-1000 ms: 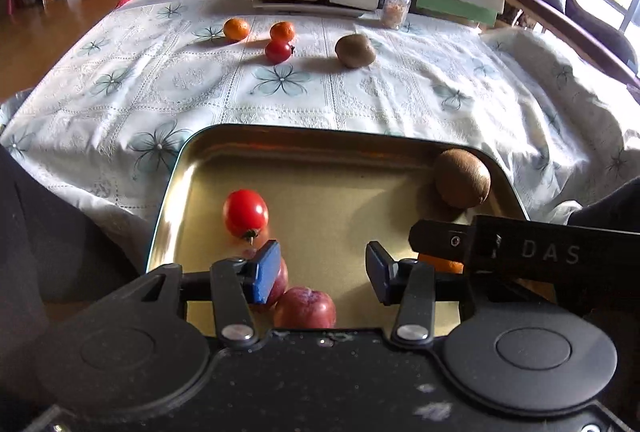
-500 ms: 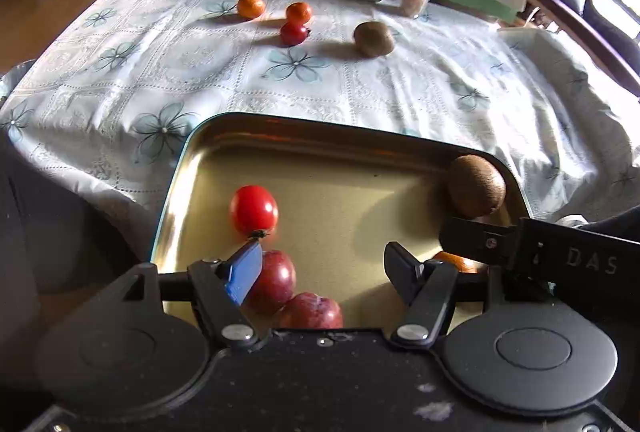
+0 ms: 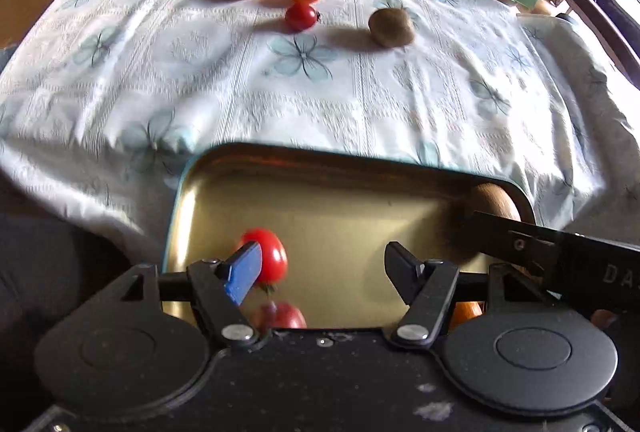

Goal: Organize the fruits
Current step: 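Move both open grippers away from the tray toward the fruit on the cloth, then close left gripper on a tangerine while right gripper approaches the brown kiwi, then close right gripper on the brown kiwi while left gripper lifts its tangerine, then carry the tangerine and kiwi over the gold tray and open both grippers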

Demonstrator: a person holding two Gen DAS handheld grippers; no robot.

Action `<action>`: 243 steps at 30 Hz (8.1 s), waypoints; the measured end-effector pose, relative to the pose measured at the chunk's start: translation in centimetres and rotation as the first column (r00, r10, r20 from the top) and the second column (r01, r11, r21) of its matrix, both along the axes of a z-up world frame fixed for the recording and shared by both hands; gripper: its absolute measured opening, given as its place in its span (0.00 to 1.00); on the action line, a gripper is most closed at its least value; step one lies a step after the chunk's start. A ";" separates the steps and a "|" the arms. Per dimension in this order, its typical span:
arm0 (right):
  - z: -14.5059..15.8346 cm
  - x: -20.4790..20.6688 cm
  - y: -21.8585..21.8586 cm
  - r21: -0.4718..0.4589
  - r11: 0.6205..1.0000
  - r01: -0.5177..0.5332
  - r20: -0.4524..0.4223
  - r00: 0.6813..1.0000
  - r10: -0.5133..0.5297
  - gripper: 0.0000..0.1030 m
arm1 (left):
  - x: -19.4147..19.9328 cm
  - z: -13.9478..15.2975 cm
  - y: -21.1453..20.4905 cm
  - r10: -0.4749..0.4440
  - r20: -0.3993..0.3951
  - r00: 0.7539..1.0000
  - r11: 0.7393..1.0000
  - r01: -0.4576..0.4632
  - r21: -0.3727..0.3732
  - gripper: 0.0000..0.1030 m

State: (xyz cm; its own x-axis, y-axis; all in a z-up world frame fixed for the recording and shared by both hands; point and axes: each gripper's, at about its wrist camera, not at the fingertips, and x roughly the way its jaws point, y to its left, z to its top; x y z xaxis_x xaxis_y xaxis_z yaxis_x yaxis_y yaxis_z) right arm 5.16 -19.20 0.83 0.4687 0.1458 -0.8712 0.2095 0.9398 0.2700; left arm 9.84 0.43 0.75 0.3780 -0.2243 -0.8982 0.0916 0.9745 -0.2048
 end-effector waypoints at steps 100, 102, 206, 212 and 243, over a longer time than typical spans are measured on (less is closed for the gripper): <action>-8.3 26.1 3.2 -0.308 0.943 -0.124 -0.190 0.979 0.067 1.00 | 35.5 -7.5 2.7 0.082 -0.016 0.996 0.975 -0.077 0.209 1.00; -8.4 26.1 3.2 -0.308 0.943 -0.123 -0.188 0.980 0.066 1.00 | 35.3 -7.5 2.8 0.084 -0.009 0.996 0.975 -0.080 0.208 1.00; -6.4 19.9 1.3 -0.213 0.972 -0.101 -0.303 0.953 0.033 0.58 | 22.4 0.4 -0.6 0.023 -0.066 0.998 0.995 -0.017 0.094 0.40; -4.4 18.0 1.0 -0.161 0.984 -0.081 -0.234 0.971 0.042 0.58 | 19.6 1.3 -0.2 0.021 -0.009 1.000 0.993 -0.020 0.113 0.40; 0.3 -2.7 1.7 -0.081 0.995 0.057 0.090 0.995 -0.050 0.58 | -4.6 -0.2 2.9 0.100 0.059 0.993 0.994 -0.103 0.044 0.40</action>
State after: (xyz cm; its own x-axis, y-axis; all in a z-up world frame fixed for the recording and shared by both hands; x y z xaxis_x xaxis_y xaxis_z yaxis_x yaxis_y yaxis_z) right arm 2.42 -17.50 1.14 0.5491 0.0469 -0.8344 0.2392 0.9479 0.2107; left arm 5.26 3.31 0.59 0.4470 -0.1407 -0.8834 0.0017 0.9877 -0.1564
